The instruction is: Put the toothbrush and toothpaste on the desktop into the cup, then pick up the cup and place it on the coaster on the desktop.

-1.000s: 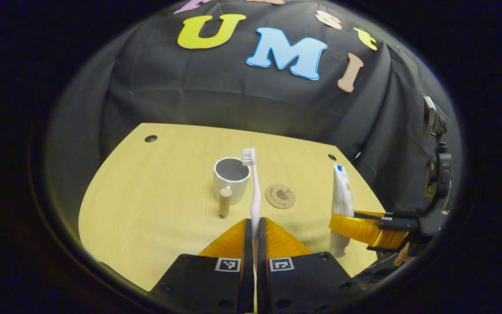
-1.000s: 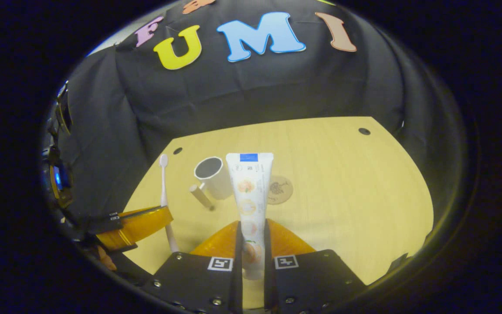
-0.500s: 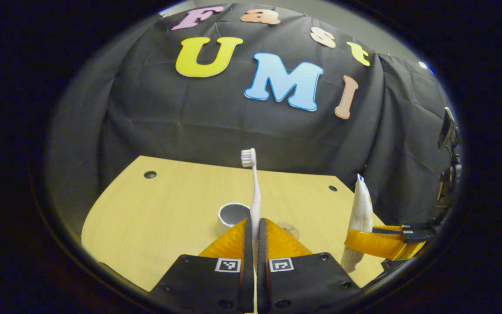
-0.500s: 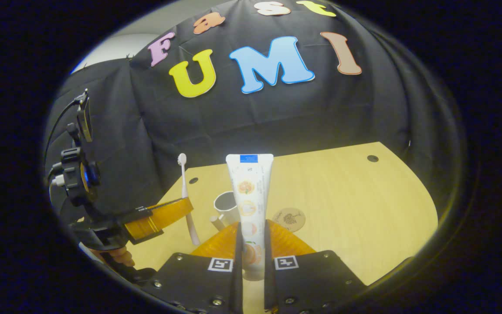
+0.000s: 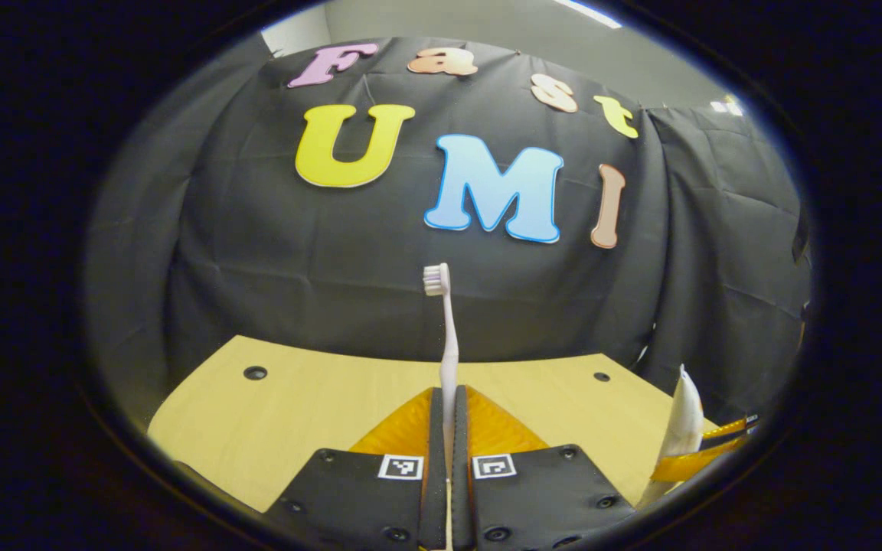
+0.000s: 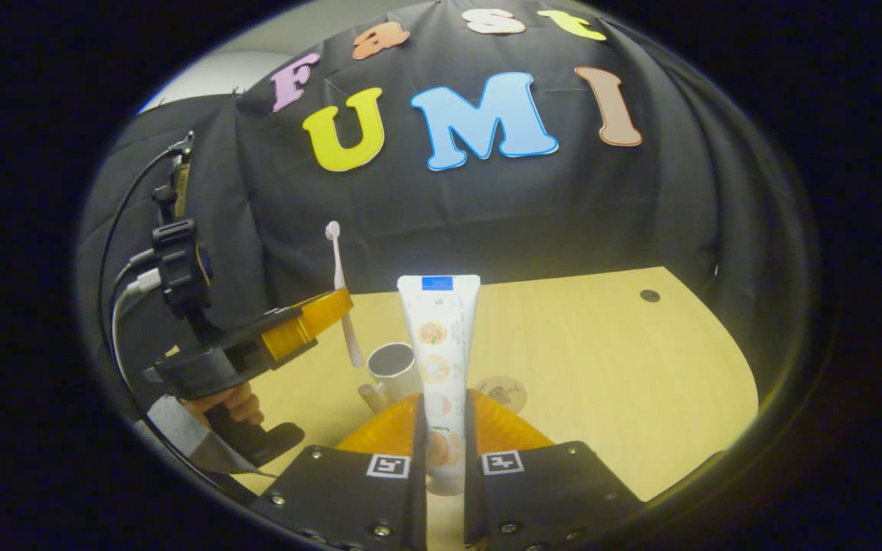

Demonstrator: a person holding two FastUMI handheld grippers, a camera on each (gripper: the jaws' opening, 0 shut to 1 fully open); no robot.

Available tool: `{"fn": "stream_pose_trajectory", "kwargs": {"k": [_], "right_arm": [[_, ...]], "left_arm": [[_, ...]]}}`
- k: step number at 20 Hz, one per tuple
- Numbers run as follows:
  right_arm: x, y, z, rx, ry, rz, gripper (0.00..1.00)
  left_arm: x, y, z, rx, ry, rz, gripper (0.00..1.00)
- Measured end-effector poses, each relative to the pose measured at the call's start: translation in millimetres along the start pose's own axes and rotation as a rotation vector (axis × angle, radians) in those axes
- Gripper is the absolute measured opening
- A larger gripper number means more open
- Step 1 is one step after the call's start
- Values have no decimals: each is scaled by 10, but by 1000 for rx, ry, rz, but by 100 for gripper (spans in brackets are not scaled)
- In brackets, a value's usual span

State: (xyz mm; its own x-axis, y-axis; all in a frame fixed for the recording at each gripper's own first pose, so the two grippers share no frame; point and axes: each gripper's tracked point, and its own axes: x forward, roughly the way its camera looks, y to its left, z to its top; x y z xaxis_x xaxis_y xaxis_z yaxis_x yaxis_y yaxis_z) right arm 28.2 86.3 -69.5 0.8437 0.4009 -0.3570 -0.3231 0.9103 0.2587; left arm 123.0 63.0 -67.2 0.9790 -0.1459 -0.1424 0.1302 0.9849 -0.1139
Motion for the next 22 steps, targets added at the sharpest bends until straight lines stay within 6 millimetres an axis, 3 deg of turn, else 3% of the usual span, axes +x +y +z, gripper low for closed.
{"fn": "stream_pose_trajectory", "kwargs": {"k": [4, 10, 19, 20, 22], "right_arm": [[80, -38, 9, 25, 18, -2, 19], [261, -101, -38, -13, 70, -23, 19], [481, 7, 21, -47, 93, 10, 19], [505, 30, 36, -45, 94, 16, 19], [565, 82, 72, -42, 90, 29, 19]], "left_arm": [[364, 112, -105, 21, -25, 16, 9], [774, 289, -502, 45, 17, 54, 10], [821, 307, -1054, 65, 77, 63, 11], [805, 313, -1098, 67, 85, 59, 17], [752, 330, -1151, 61, 97, 58, 13]]}}
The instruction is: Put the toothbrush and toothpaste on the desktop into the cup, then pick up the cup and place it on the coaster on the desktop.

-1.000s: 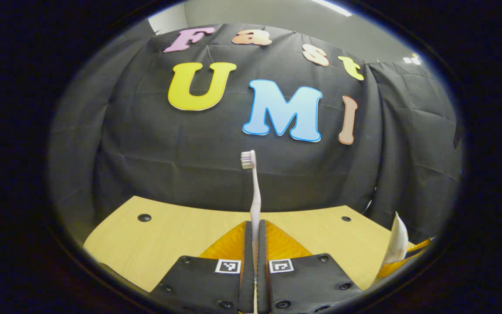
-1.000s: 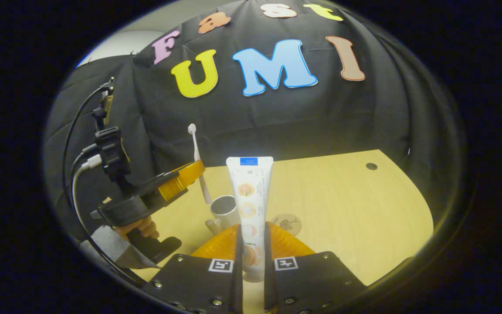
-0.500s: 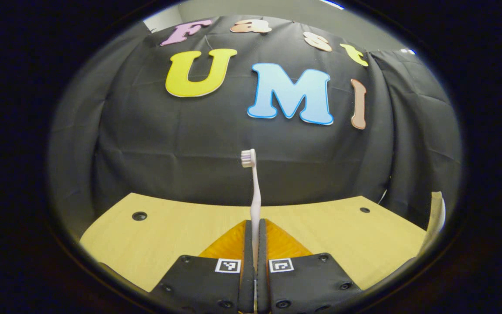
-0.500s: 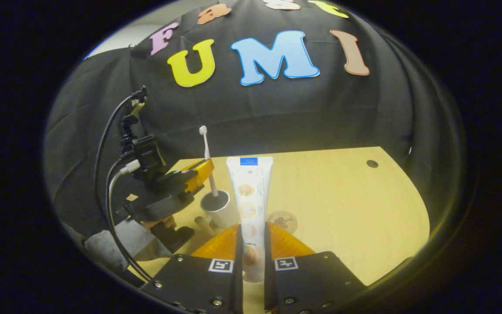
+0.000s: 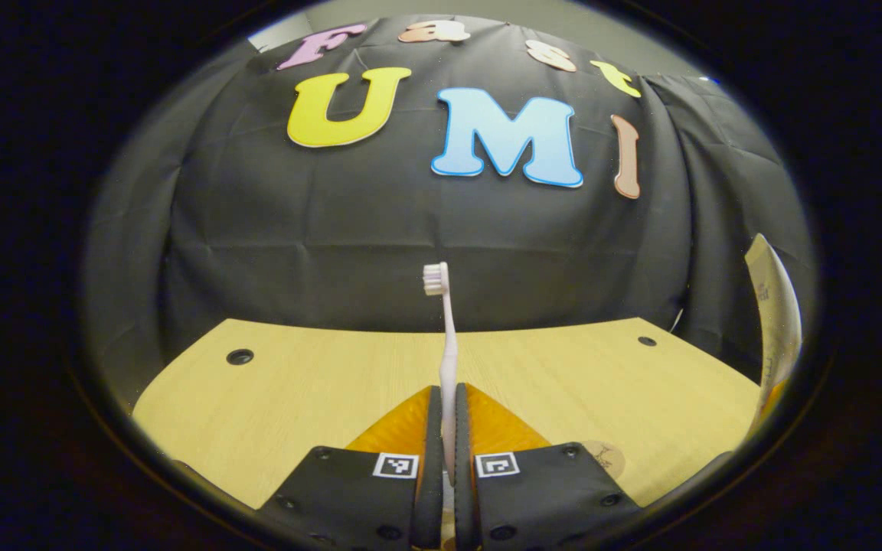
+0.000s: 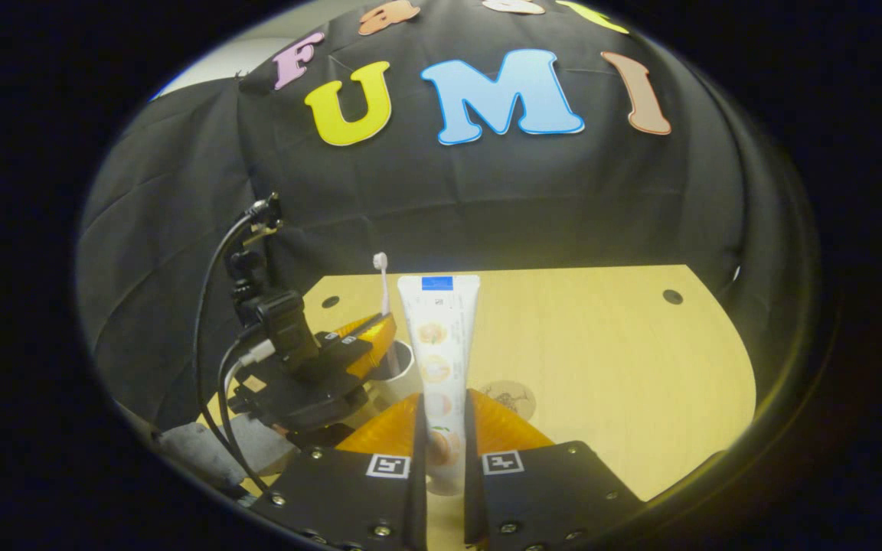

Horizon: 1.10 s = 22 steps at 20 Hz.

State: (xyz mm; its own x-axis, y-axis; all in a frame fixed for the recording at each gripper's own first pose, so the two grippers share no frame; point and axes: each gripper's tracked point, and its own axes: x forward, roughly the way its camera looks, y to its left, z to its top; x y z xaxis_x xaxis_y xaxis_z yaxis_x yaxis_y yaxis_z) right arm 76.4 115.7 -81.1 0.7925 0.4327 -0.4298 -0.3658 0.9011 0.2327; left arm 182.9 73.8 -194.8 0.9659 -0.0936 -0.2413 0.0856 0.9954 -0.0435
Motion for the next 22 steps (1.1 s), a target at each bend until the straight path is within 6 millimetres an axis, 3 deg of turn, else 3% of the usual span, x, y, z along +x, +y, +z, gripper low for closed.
{"fn": "stream_pose_trajectory", "kwargs": {"k": [2, 5, 7, 10, 13, 15, 18, 20, 22], "right_arm": [[42, 22, 29, -10, -6, 2, 19], [109, 72, 65, -24, -11, 14, 19], [154, 110, 109, -32, -16, 24, 19], [257, 183, 183, -47, -26, 49, 19], [404, 298, 295, -56, -45, 82, 19], [530, 370, 393, -62, -65, 99, 19], [692, 499, 525, -67, -100, 127, 19], [802, 571, 621, -74, -129, 141, 19], [920, 640, 711, -77, -160, 156, 23]], "left_arm": [[-35, -10, -7, -18, 0, -15, 13], [-148, 5, 29, -30, -2, -17, 20], [-224, 30, 7, -39, 11, -15, 41], [-402, 65, 49, -60, 12, -12, 82], [-631, 128, 88, -65, 16, 12, 80], [-802, 155, 112, -61, 22, 25, 88], [-1060, 216, 100, -43, 43, 54, 88], [-1215, 235, 100, -44, 52, 64, 82], [-1359, 247, 66, -64, 65, 73, 88]]}}
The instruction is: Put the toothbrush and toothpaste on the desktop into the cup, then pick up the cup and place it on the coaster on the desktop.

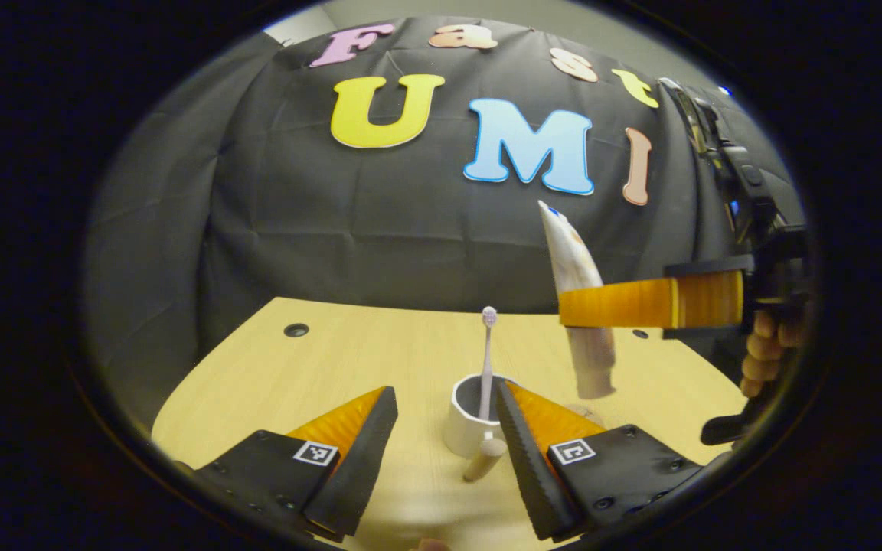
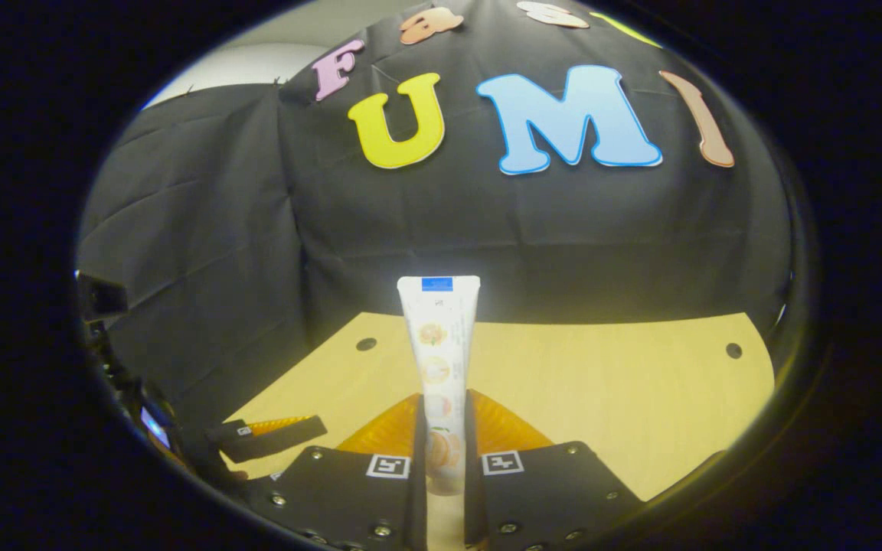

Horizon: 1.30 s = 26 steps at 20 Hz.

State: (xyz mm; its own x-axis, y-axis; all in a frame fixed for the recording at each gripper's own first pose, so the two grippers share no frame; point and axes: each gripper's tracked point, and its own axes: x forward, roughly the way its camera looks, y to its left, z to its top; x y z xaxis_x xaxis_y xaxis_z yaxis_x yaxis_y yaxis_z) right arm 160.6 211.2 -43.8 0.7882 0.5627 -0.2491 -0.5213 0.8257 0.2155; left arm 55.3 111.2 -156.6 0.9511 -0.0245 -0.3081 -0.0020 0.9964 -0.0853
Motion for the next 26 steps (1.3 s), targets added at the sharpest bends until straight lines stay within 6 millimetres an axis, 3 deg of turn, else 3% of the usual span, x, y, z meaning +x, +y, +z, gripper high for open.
{"fn": "stream_pose_trajectory", "kwargs": {"k": [1, 3, 7, 8, 9, 14, 17, 18, 19, 20, 22, 26], "right_arm": [[60, 24, 22, -6, -16, 4, 19], [189, 72, 24, -26, -38, 10, 19], [414, 142, -62, -86, -50, 12, 19], [462, 158, -84, -98, -51, 16, 15], [526, 179, -129, -112, -47, 16, 19], [737, 186, -381, -179, -7, 5, 19], [763, 195, -448, -199, 10, -11, 23], [760, 178, -461, -206, 12, -20, 24], [753, 204, -445, -208, 15, -18, 24], [744, 193, -451, -212, 21, -21, 24], [745, 179, -500, -221, 39, -25, 23], [605, 196, -490, -249, 31, -36, 46]], "left_arm": [[-70, 21, -43, -14, 13, 11, 88], [-196, 14, -125, -51, 30, 16, 100], [-361, 108, -253, -116, 57, 37, 93], [-413, 137, -276, -127, 61, 45, 93], [-447, 181, -286, -135, 67, 54, 93], [-646, 347, -375, -154, 77, 101, 98], [-700, 420, -372, -162, 74, 114, 100], [-717, 421, -378, -161, 73, 116, 94], [-686, 412, -360, -161, 70, 118, 100], [-684, 405, -351, -162, 67, 115, 94], [-678, 387, -341, -164, 68, 111, 94], [-592, 360, -396, -174, 71, 102, 97]]}}
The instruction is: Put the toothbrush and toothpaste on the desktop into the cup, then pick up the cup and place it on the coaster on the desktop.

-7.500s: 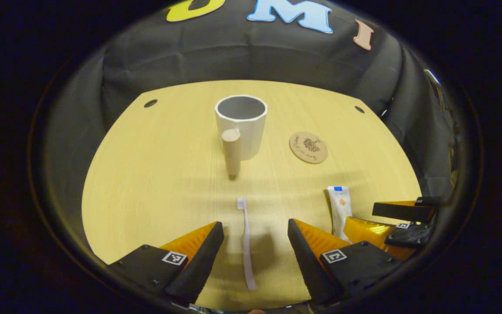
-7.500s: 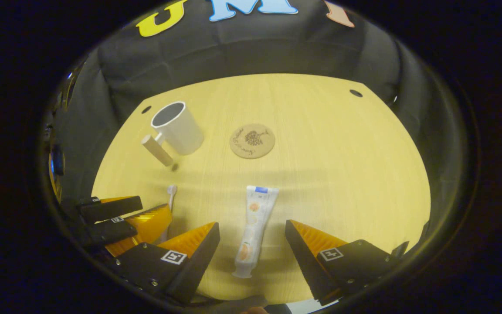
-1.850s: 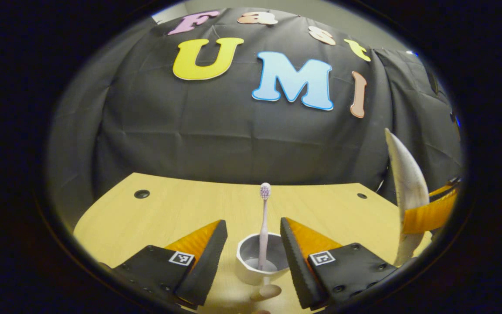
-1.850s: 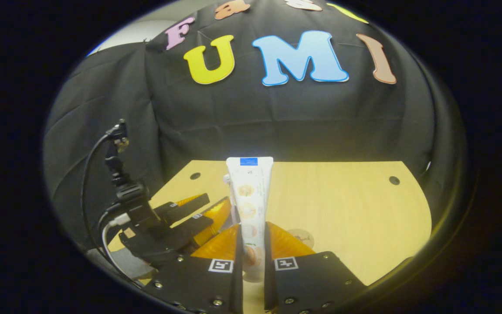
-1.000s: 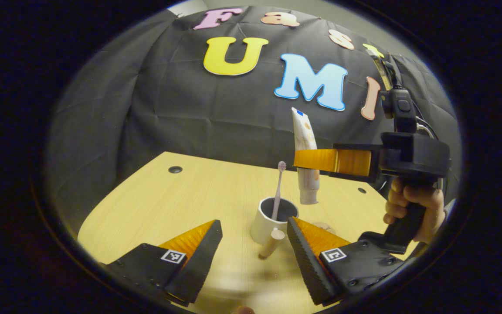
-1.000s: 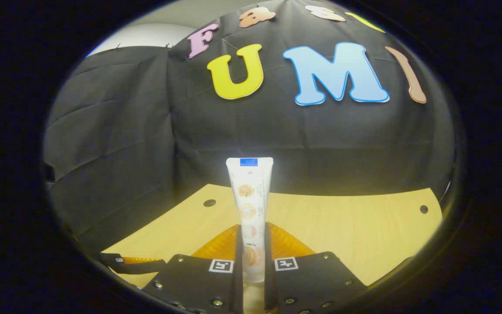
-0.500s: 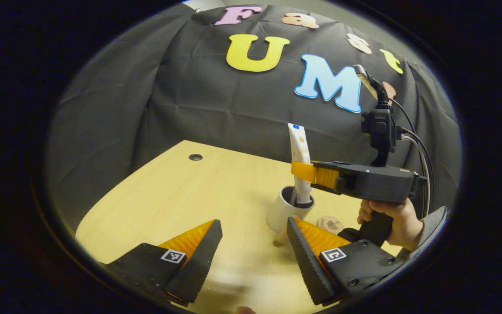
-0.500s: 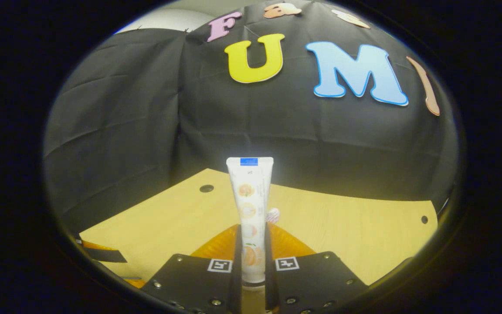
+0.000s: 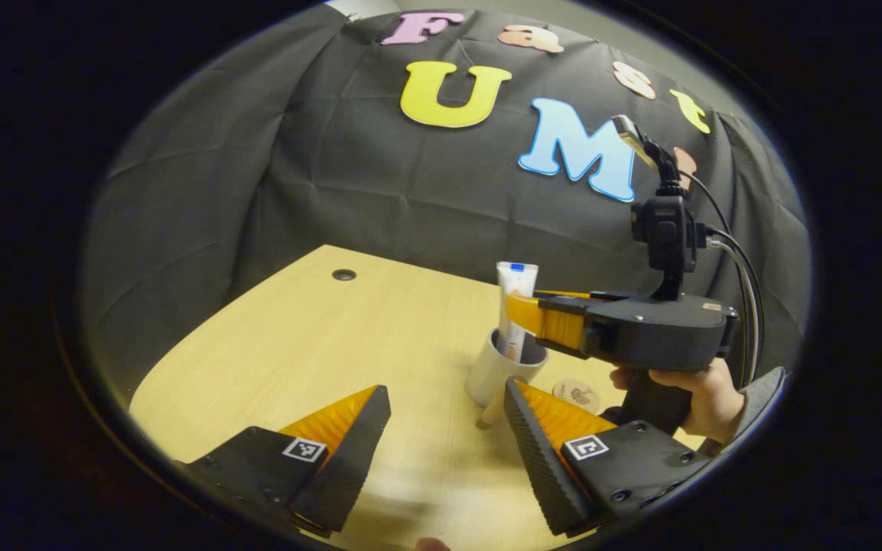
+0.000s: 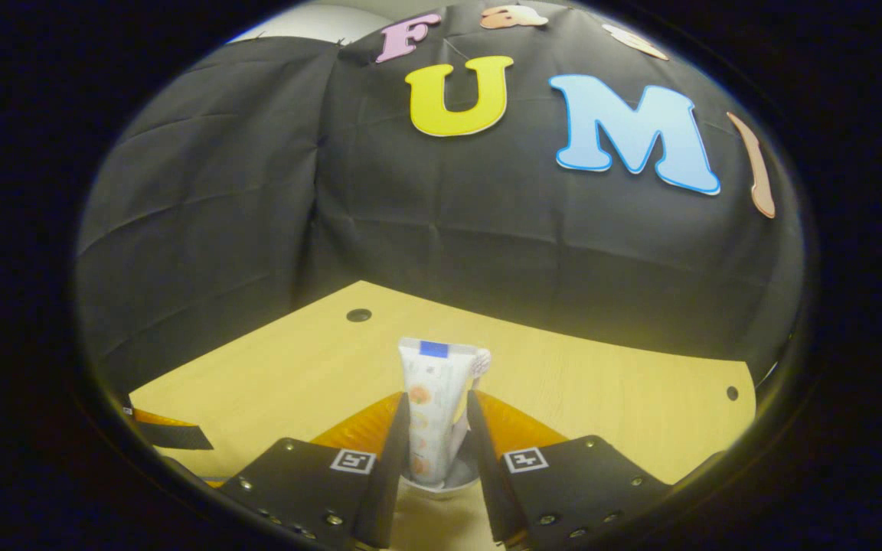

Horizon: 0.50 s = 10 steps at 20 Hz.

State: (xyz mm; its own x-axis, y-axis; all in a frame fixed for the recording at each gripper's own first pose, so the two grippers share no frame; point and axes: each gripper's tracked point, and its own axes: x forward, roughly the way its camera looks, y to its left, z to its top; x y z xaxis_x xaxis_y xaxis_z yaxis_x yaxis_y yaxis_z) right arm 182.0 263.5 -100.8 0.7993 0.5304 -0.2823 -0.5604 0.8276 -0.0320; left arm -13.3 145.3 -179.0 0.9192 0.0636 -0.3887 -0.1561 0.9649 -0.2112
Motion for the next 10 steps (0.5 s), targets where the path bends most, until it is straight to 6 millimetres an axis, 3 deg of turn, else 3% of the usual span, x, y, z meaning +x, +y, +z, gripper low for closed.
{"fn": "stream_pose_trajectory", "kwargs": {"k": [1, 2, 4, 7, 8, 10], "right_arm": [[-43, -6, 15, -6, -4, -6, 49], [-53, -5, 44, -11, -9, -4, 63], [-121, -31, 90, -16, -21, -12, 78], [-285, -85, 166, 0, -31, -26, 78], [-349, -115, 188, 9, -37, -33, 78], [-509, -187, 239, 20, -45, -50, 78]], "left_arm": [[17, 11, -9, -2, 0, -3, 97], [34, 7, -29, -3, 1, -5, 100], [-55, -32, -63, 1, 4, -8, 97], [9, -45, -58, 12, 11, -13, 94], [24, -55, -64, 15, 14, -16, 100], [71, -95, -69, 21, 24, -26, 100]]}}
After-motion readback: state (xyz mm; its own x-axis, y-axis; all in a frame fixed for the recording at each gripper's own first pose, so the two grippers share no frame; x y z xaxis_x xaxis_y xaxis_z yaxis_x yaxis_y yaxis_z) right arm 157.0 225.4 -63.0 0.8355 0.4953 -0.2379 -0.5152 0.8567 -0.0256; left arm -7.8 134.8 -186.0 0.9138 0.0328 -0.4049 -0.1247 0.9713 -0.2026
